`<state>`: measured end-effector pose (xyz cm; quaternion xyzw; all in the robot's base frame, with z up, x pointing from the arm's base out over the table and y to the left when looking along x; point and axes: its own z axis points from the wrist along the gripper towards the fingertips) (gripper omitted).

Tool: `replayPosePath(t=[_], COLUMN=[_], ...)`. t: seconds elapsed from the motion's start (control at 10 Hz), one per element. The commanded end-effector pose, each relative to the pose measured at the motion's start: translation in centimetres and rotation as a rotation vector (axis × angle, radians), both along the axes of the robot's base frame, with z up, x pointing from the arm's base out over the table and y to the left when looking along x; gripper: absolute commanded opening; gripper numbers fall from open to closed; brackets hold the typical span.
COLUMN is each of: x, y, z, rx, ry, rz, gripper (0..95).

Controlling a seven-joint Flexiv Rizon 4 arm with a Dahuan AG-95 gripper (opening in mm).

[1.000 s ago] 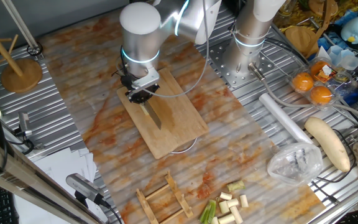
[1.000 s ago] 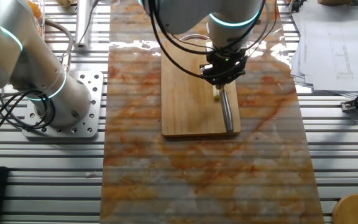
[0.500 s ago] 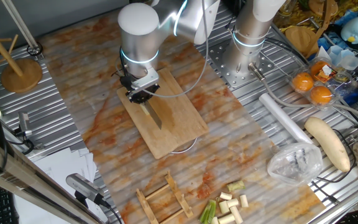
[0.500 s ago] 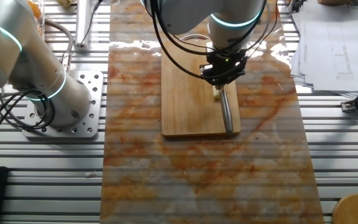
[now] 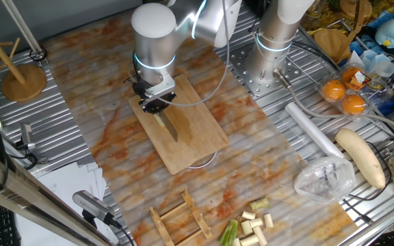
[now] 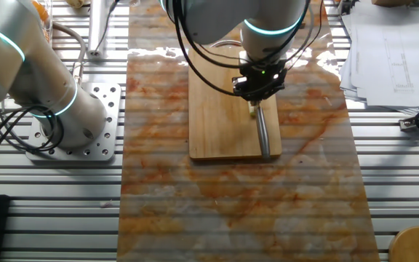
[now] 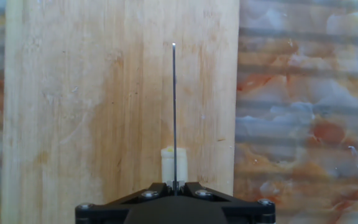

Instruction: Chop the scallions

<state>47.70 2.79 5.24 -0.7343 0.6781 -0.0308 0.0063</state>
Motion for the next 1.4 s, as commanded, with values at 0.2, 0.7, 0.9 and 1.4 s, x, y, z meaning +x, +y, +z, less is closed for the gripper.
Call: replayPosePath(t=[0.2, 0.7, 0.9, 1.4], x=[-0.1, 0.3, 0.3, 0.4], y=[-0.1, 0.0, -0.1, -0.5], z=[-0.3, -1.4, -1.6, -2.3], rx=[-0.003, -0.007, -0.017, -0.017], ry=[-0.005, -0.010, -0.009, 0.000], rz=[-0.012, -0.015, -0.005, 0.003], gripper=[0.0, 0.0, 0.0, 0.0])
